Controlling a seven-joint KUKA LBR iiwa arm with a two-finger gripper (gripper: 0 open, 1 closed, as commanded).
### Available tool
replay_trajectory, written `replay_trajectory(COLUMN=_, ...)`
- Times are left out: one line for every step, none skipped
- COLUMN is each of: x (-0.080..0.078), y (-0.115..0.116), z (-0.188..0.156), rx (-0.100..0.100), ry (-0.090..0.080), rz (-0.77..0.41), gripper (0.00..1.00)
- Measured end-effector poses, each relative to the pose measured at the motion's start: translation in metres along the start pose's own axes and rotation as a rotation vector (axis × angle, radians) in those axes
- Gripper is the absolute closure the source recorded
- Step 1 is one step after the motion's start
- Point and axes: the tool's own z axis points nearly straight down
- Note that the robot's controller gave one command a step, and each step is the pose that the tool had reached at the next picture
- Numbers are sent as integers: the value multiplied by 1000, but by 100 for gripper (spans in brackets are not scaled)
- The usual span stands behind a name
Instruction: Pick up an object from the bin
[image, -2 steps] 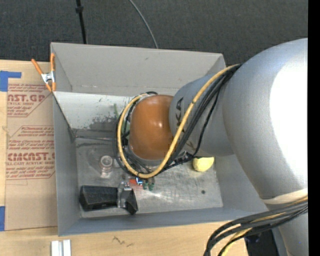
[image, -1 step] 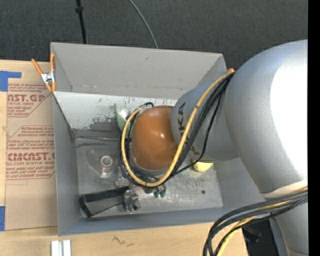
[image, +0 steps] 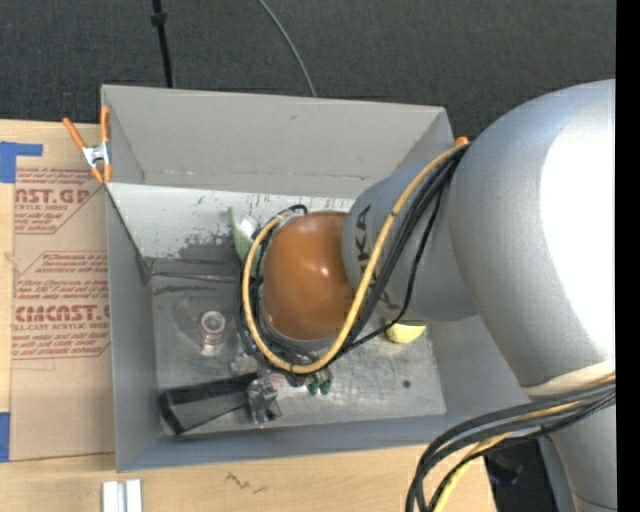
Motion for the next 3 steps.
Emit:
replay_trajectory(x=9, y=27, z=-196, rx=3, ry=-9, rz=-17, gripper=100)
replay_trajectory(x=9, y=27, z=-195, rx=3, ry=-9, rz=-17, gripper=100)
replay_trajectory(x=12, y=2, z=-89, rx=3, ry=-24, rz=-90, gripper=100)
